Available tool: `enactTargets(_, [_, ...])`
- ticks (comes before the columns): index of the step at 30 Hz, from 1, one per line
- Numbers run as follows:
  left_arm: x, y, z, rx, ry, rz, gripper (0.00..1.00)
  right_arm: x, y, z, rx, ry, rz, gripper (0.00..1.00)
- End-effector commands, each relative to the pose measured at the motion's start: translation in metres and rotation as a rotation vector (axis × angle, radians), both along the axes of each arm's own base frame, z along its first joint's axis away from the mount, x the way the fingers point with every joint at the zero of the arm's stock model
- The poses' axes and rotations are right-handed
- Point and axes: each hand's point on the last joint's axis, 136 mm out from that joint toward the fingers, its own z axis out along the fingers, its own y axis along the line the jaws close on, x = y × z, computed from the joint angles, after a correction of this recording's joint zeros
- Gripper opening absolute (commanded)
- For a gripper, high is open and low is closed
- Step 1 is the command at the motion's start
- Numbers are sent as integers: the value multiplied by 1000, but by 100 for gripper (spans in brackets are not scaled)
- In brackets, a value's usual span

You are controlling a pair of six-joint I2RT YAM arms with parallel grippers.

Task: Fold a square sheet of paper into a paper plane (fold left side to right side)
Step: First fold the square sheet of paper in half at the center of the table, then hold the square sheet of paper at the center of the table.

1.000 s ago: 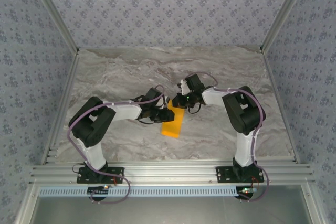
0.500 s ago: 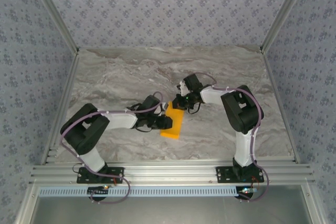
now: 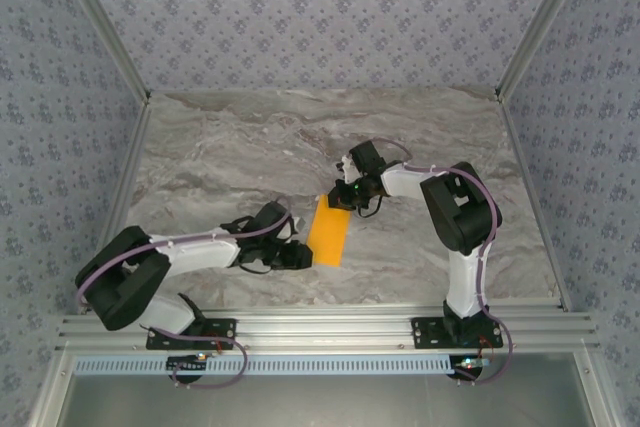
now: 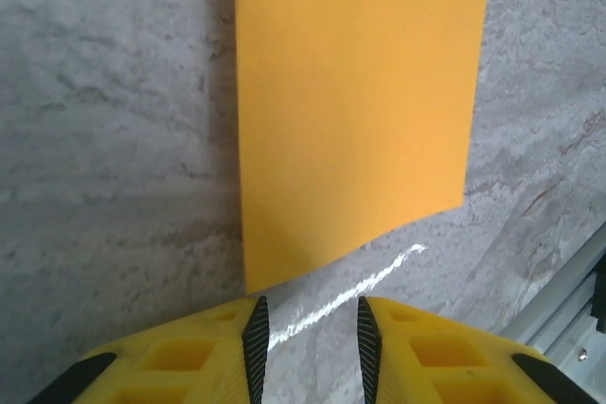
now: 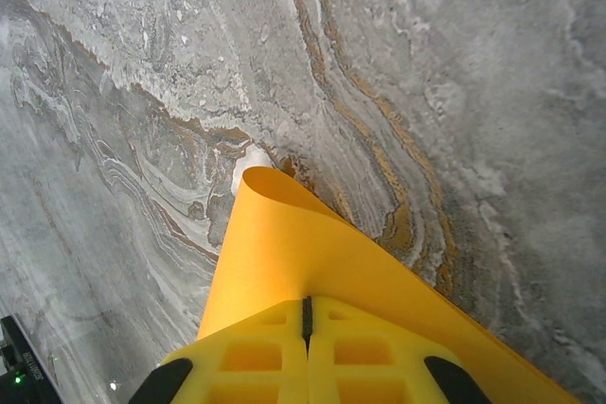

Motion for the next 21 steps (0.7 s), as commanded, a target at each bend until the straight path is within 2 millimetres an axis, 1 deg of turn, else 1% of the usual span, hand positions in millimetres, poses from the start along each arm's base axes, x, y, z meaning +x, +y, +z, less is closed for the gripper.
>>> enactTargets(1, [12,-3,25,-32,-25,17,33,-2,-14,-27,-94,28,-19,7])
enactTargets(4, [34,-13,43,-75,-70,21,34,-2,-12,-25,-90,24,-16,7])
enactTargets(7, [50,-26,46,-80,-75,-8,35,-2,-11,-23,-91,20,-11,7])
enactTargets(11, [64,-44,37,-73,-61,-48,34,-3,-11,-22,-89,18,-8,7])
enactTargets(14, [71,-51,24,-55,-43,-56,34,-4,-9,-20,-78,18,-4,7])
enactTargets(18, [73,-53,6,-36,-14,-49,34,-1,-4,-10,-52,-4,1,8])
enactTargets(21, [68,-50,-4,-24,6,-42,33,4,1,5,-16,-35,4,9])
